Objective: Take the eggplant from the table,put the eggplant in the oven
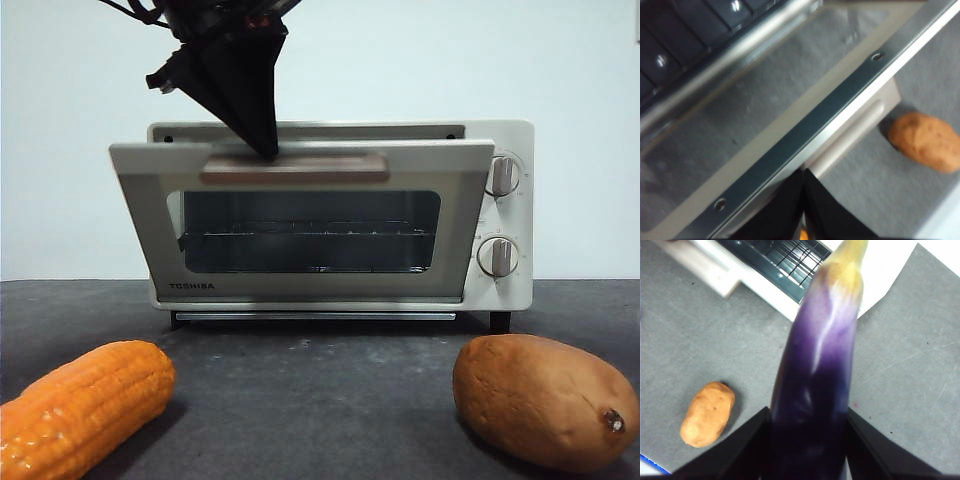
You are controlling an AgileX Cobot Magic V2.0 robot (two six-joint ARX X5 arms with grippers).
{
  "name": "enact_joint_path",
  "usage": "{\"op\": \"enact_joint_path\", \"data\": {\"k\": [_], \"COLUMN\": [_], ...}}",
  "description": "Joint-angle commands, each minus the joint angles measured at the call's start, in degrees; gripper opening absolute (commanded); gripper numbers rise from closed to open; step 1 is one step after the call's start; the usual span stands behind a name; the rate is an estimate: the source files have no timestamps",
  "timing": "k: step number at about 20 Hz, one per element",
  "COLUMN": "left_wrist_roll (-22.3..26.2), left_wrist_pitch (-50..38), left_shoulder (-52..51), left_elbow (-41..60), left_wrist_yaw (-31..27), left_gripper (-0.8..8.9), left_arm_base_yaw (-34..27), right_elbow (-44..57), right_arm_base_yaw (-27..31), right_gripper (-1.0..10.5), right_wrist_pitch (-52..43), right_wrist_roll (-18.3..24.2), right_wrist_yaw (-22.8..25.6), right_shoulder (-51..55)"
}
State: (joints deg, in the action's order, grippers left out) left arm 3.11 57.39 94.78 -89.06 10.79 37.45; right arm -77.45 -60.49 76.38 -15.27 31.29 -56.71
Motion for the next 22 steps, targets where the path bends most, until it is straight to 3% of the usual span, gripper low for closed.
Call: {"op": "enact_joint_path", "data": {"k": [1,8,12,19,22], "left_wrist_roll": [0.5,-0.9,-3.7,-9.2,-10.3], "left_wrist_pitch": [2.3,2.3,-5.2,-18.0,-21.5], "left_shoulder": [0.1,-4.9,-9.7,-24.3,-31.3], "left_elbow": [-0.7,-0.1,5.7,26.1,34.5], "left_wrist_yaw": [1.6,2.8,-3.0,-3.7,-3.3], "left_gripper": [0.06,0.06,0.06,0.06,0.06], "left_arm_base_yaw": [2.5,6.8,5.9,-3.5,-9.3], "right_elbow": [-1.1,-1.1,-1.1,-1.1,-1.1], "right_arm_base_yaw": [-0.7,-0.7,-0.7,-0.7,-0.7], "right_gripper": [1.7,1.7,1.7,1.7,1.7], "right_wrist_pitch": [-1.0,-1.7,-4.7,-12.6,-16.7], "right_wrist_roll": [0.7,5.7,8.5,14.7,17.9], "right_wrist_yaw": [0.2,-5.0,-10.3,-15.1,-15.0], "right_shoulder": [-0.5,-0.5,-0.5,-5.1,-10.2]}}
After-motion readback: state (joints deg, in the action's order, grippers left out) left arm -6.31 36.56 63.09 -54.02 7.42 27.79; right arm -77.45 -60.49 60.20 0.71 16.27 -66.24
